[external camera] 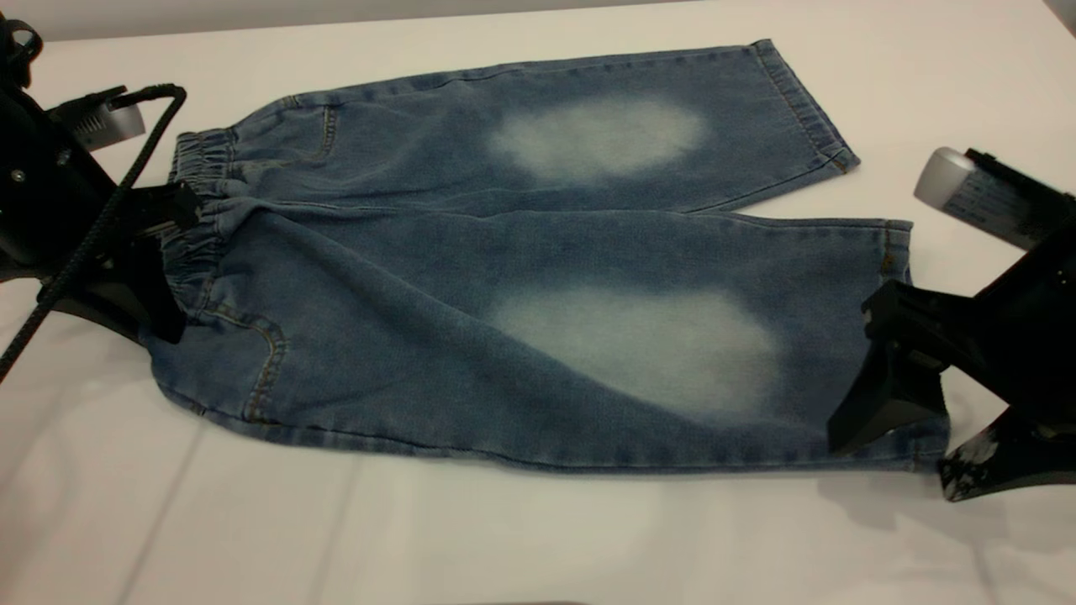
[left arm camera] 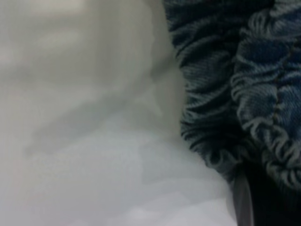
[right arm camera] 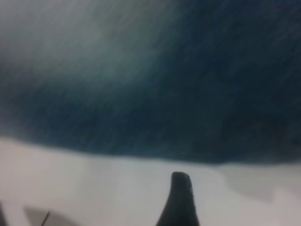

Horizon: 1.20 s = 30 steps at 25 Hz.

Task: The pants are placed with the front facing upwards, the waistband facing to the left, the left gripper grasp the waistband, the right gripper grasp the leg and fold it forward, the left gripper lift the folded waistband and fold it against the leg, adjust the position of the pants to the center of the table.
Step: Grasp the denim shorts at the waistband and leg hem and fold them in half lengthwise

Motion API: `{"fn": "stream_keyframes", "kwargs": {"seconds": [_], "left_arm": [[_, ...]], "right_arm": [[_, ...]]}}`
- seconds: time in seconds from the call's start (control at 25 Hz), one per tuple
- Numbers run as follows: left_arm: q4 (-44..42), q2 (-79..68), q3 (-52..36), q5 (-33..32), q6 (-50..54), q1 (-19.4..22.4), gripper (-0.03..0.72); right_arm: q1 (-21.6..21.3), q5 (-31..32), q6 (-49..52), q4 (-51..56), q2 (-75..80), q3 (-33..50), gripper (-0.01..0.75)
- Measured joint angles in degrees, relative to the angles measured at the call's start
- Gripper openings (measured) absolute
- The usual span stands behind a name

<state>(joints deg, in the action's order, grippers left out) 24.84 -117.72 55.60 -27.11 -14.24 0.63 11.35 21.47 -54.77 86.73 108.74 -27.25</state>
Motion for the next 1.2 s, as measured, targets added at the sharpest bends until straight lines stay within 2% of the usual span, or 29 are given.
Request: {"fn": "stream_keyframes", "kwargs": {"seconds": [0.28, 0.84, 0.92, 1.12, 1.2], "left_arm": [[-0.6, 0.0, 0.1, -0.2, -0.1, 0.0, 0.054], [-0.7, 0.0, 0.1, -0.2, -0.2, 0.0, 0.054], [-0.7, 0.0, 0.1, -0.2, -0.2, 0.0, 0.054], [-0.7, 0.0, 0.1, -0.2, -0.2, 0.0, 0.054], [-0.7, 0.0, 0.1, -0.4, -0.2, 0.0, 0.054]], "right_arm": [[0.0, -3.8, -0.3, 2.9, 0.2, -0.3, 0.512], [-0.5, 0.1, -2.7, 5.4, 4.7, -3.6, 0.495], [-0.5, -0.2, -4.0, 6.1, 4.9, -3.6, 0.43], [-0.5, -0.9, -5.7, 7.1, 5.8, -3.6, 0.108], [-0.5, -0.9, -7.4, 7.3, 6.0, -3.6, 0.043]]}}
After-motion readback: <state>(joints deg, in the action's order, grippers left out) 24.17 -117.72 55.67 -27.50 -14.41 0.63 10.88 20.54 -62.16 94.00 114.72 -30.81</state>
